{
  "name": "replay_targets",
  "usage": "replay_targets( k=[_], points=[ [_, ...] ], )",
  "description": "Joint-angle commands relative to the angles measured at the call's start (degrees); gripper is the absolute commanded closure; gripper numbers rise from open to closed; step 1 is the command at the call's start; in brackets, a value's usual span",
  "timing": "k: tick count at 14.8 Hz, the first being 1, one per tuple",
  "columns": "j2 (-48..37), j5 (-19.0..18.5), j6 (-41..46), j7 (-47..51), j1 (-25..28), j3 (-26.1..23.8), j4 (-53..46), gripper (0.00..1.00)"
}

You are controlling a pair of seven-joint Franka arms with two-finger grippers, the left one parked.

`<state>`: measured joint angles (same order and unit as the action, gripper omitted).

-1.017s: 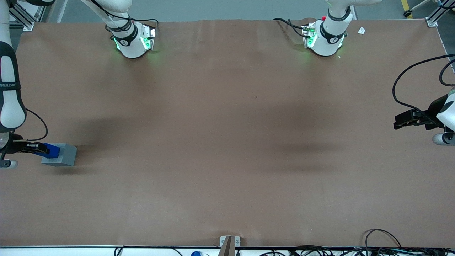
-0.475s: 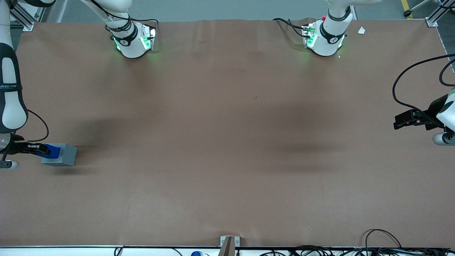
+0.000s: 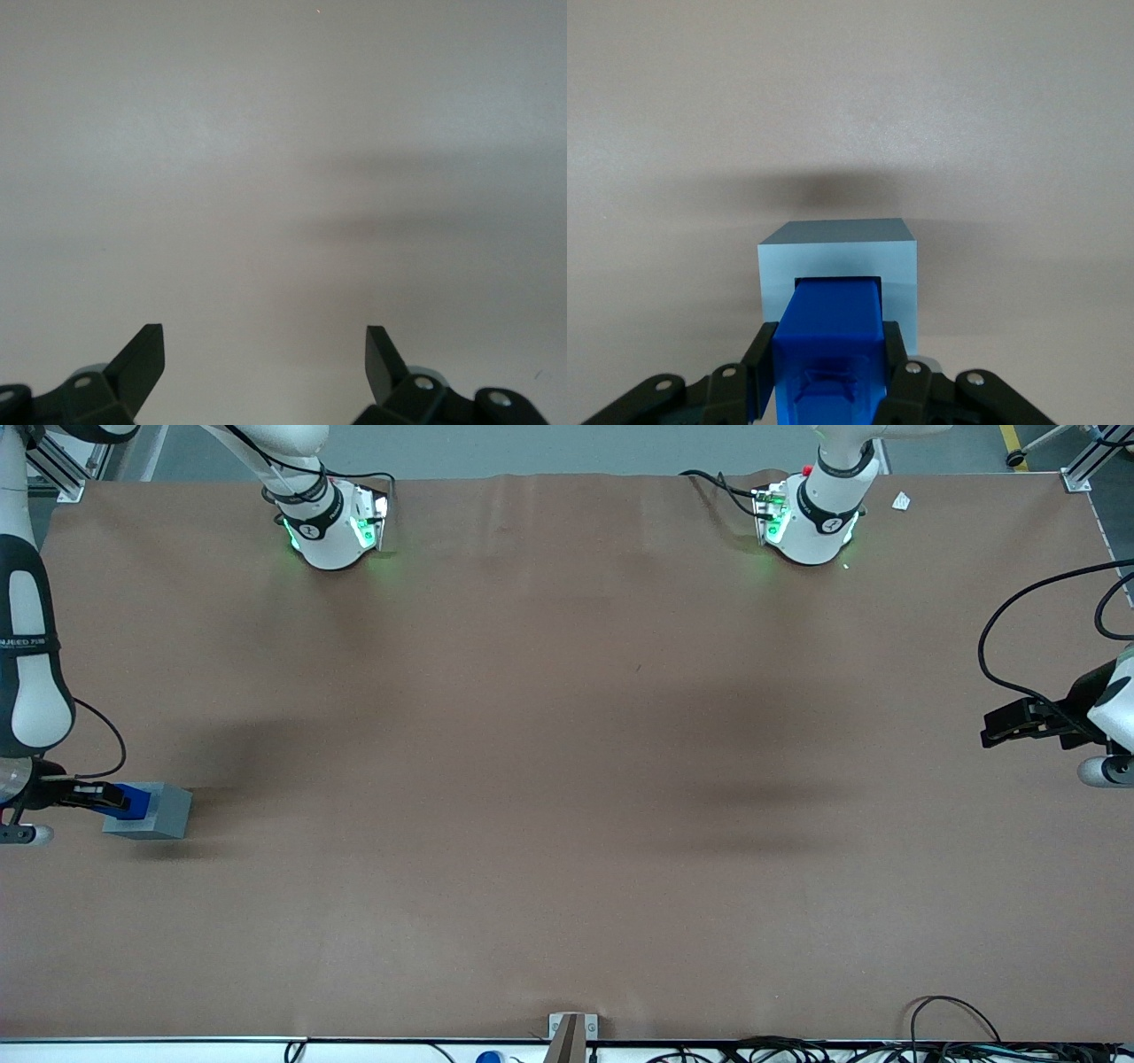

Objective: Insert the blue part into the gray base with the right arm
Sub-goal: 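Open the right gripper to release the blue block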

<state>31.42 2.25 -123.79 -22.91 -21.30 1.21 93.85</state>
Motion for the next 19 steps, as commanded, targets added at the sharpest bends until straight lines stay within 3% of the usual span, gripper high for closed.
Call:
replay_targets(
  k=[1, 3, 6, 15, 19],
  points=[
    [-0.7, 0.9, -0.7, -0.9, -1.3, -1.1, 0.8, 0.58],
    [-0.7, 0.9, -0.6, -0.9, -1.3, -1.0, 0.5, 0.19],
    [-1.0, 0.9, -0.5, -0.9, -1.5, -1.1, 0.5, 0.0],
    [-13.0, 3.3, 3.9, 1.3, 5.6, -1.6, 1.1, 0.0],
    [-19.0, 3.3, 7.6, 8.0, 10.1, -1.5, 2.0, 0.0]
  ],
)
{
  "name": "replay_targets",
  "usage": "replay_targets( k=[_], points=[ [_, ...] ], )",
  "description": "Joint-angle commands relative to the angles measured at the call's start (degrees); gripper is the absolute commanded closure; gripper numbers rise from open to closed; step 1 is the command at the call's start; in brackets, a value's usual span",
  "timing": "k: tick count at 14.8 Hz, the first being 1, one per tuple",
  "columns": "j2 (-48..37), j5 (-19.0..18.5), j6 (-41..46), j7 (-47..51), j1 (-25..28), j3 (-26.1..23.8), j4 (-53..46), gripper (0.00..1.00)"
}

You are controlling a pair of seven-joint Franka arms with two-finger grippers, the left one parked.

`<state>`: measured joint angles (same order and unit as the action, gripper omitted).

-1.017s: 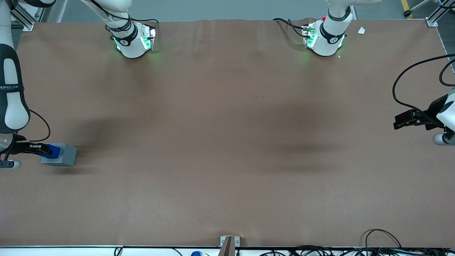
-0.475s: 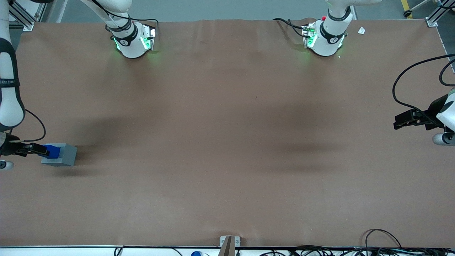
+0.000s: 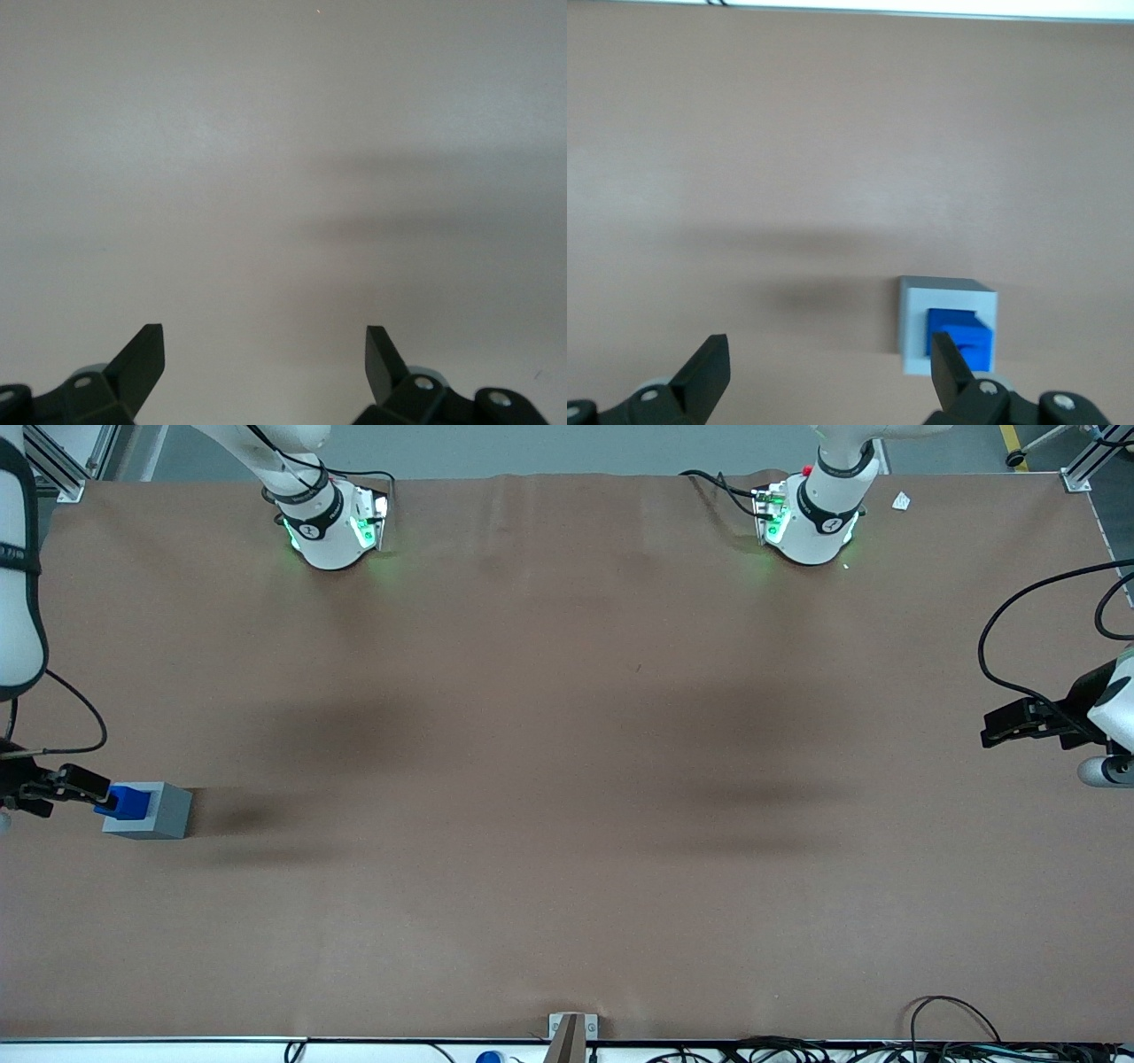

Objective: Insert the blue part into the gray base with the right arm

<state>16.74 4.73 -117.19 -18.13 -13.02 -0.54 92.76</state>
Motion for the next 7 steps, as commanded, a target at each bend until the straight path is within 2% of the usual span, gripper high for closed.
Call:
replay_targets(
  k=[1, 7],
  points=[
    [-5.8, 0.8, 2.0, 4.8, 2.9, 0.3, 3.3, 0.0],
    [-14.5, 0.1, 9.9, 10.2, 4.8, 0.3, 4.9, 0.0]
  ],
)
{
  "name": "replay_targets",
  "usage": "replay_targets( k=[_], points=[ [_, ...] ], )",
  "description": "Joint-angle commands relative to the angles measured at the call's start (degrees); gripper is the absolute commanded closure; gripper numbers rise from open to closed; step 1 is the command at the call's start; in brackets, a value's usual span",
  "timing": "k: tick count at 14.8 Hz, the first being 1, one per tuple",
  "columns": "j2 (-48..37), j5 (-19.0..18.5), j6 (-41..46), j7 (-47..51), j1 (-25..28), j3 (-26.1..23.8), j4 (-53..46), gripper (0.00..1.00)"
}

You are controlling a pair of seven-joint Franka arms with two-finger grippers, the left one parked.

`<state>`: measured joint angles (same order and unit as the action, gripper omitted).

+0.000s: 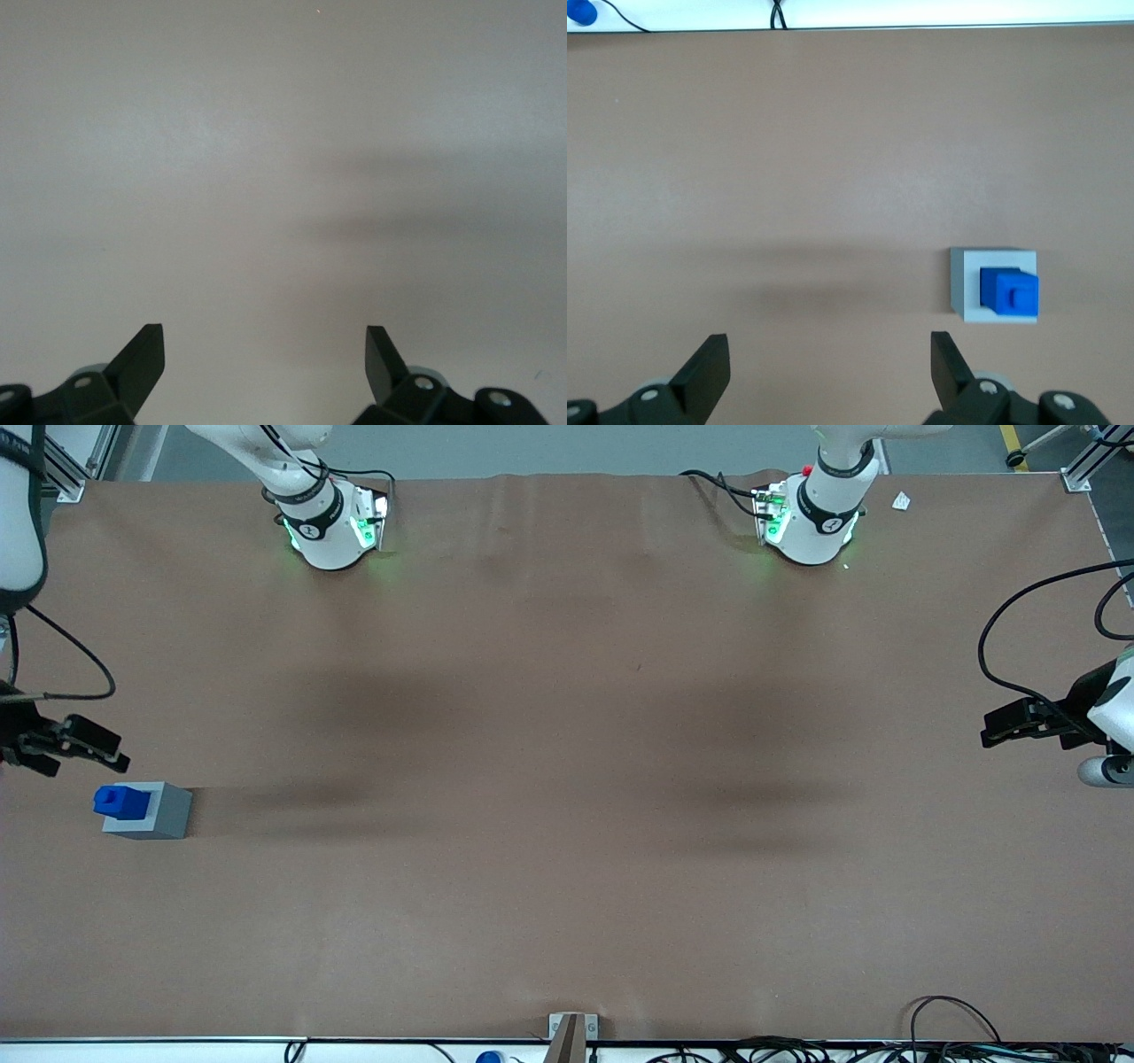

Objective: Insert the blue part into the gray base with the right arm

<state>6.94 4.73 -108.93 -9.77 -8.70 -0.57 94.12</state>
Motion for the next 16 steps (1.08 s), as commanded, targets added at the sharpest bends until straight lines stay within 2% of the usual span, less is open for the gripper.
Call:
replay_targets(
  k=[1, 6, 12, 16],
  points=[
    [-5.8, 0.0, 3.2, 2.0, 0.4, 0.3, 3.5, 0.0],
    [-11.0, -0.1, 11.4, 2.3, 0.3, 0.4, 3.3, 0.0],
    [-11.4, -3.0, 14.1, 4.6, 2.1, 0.1, 0.3, 0.0],
    [-11.2, -3.0, 14.2, 9.9, 3.0, 0.1, -1.3, 0.0]
  ],
)
